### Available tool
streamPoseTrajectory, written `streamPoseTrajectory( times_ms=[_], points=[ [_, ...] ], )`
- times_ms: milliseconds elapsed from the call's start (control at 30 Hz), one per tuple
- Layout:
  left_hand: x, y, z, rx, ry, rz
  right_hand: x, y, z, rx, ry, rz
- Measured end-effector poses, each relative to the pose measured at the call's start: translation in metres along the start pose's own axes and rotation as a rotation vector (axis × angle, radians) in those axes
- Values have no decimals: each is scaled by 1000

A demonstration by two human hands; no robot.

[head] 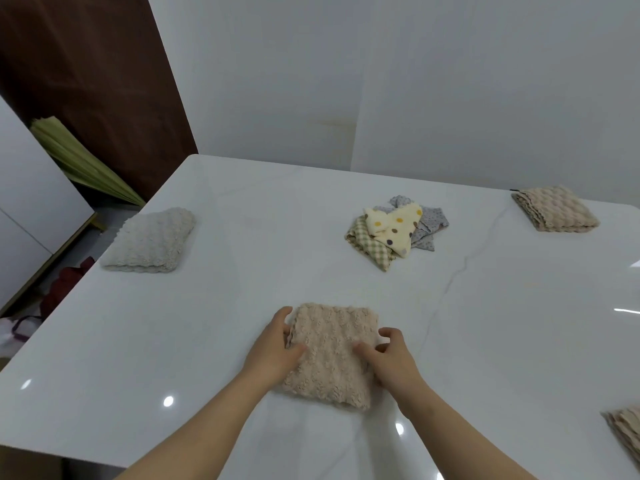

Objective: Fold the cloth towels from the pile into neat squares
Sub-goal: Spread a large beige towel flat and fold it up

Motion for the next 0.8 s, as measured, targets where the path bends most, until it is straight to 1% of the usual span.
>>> streamPoseTrajectory(
  times_ms=[133, 233, 300, 333, 400, 467, 567, 633, 700, 800],
  points=[
    [-3, 1, -5, -95, -71, 16, -10, 1, 10, 42, 52, 47],
    [-11, 3, -4, -73, -110, 43, -11, 3, 5, -26, 59, 49],
    [-10, 5, -2, -57, -51, 27, -13, 4, 0, -73, 44, 58],
    [-7, 7, -1, -50, 22, 1, -14, 4, -2, -81, 47, 65],
    [-1, 8, 2, -38, 174, -69, -16, 3, -2, -72, 76, 77],
    [2, 8, 5, -14, 197, -150, -17, 3, 1, -44, 96, 86],
    [6, 8, 17, 105, 70, -237, -18, 0, 8, -9, 91, 96],
    [9, 9, 25, 182, -101, -275, -18, -3, 9, -5, 90, 103],
    [10, 6, 32, 243, -262, -283, -22, -5, 6, -16, 125, 122],
    [6, 1, 40, 285, -380, -265, -28, -9, -1, -48, 249, 142]
  ],
)
Point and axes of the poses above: each hand's wrist, its own y-axis towards the middle knuckle, its own z-axis out of the palm, x = y × z, the point moved 8 cm from there along y, towards the middle knuckle, and after that the axes turned 6 degrees about -z, right-handed, at the moved point
